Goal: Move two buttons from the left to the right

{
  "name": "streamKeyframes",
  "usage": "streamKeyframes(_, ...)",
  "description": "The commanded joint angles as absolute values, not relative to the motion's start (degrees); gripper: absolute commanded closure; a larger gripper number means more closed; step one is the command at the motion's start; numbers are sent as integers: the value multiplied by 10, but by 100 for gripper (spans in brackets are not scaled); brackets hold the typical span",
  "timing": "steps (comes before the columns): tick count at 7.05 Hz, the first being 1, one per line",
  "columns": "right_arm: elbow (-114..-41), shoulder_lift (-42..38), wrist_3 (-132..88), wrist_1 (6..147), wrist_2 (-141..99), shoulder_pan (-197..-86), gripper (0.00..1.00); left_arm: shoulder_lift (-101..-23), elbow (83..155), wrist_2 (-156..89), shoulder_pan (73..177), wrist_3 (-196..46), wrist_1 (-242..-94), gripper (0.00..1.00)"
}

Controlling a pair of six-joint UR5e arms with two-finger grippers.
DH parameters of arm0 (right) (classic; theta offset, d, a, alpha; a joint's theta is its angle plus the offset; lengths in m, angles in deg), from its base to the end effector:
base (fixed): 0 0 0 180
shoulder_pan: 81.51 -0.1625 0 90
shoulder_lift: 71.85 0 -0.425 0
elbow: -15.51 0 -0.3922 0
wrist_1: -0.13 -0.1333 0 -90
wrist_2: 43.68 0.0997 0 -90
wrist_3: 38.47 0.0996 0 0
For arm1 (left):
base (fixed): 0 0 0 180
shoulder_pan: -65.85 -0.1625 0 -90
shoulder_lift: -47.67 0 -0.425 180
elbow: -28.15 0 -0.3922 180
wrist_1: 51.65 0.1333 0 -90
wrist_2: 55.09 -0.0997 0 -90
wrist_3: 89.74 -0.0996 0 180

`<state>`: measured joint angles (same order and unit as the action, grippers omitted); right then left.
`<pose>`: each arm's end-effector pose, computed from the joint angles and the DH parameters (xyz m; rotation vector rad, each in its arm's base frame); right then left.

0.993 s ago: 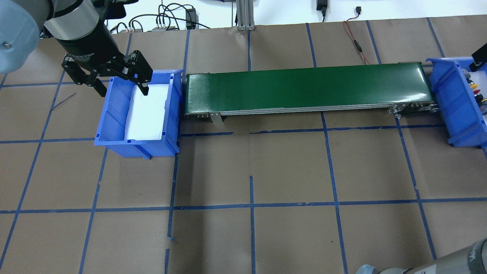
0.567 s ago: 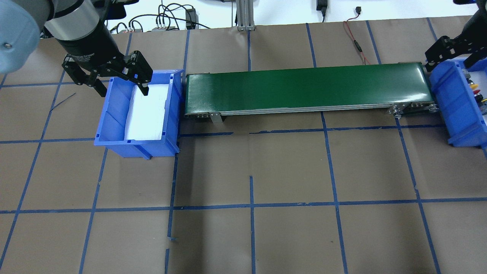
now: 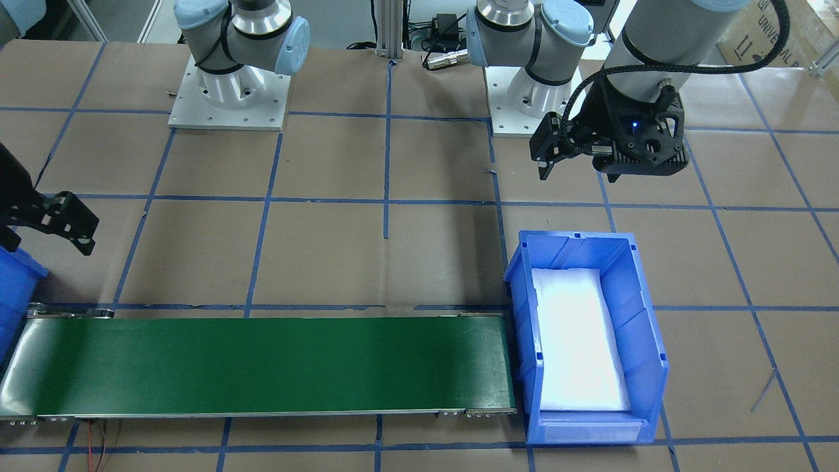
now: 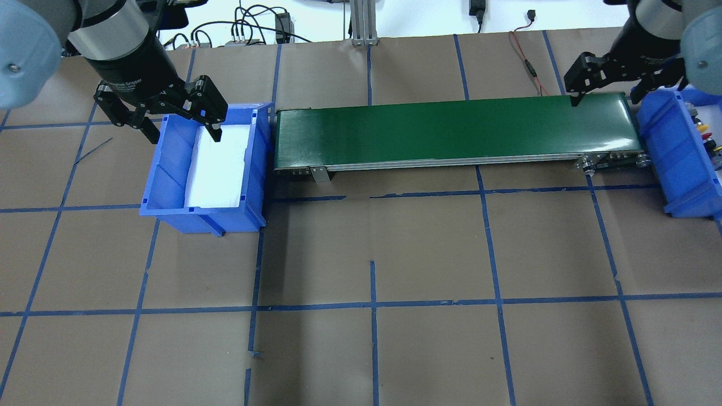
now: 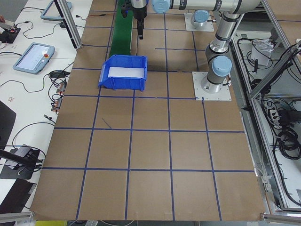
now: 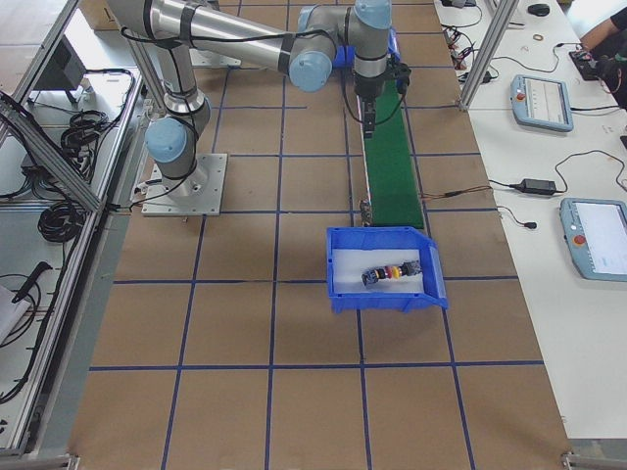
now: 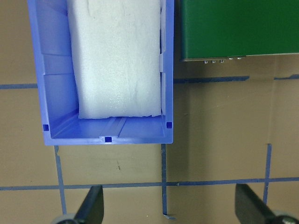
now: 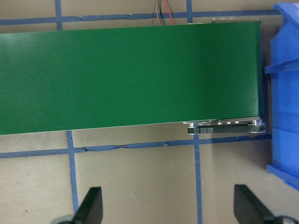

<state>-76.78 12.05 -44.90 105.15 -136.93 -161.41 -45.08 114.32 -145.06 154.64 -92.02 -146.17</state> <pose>0.0303 -0.5576 0.4406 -0.1032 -3.0628 0.1632 -0.1226 -0.5088 0.4890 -0.0293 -3.1377 -0.0942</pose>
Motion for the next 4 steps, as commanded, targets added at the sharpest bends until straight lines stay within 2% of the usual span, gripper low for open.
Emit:
streamKeyframes(1,-768,123,-330,1052,-1375,-1696,0,-451,1143,-1453,1547,-909,-1467,0)
streamKeyframes(4,-766,123,-275,1057,-1374,-1750,0,-444,1142,-1472,1550,-868,-1502,2)
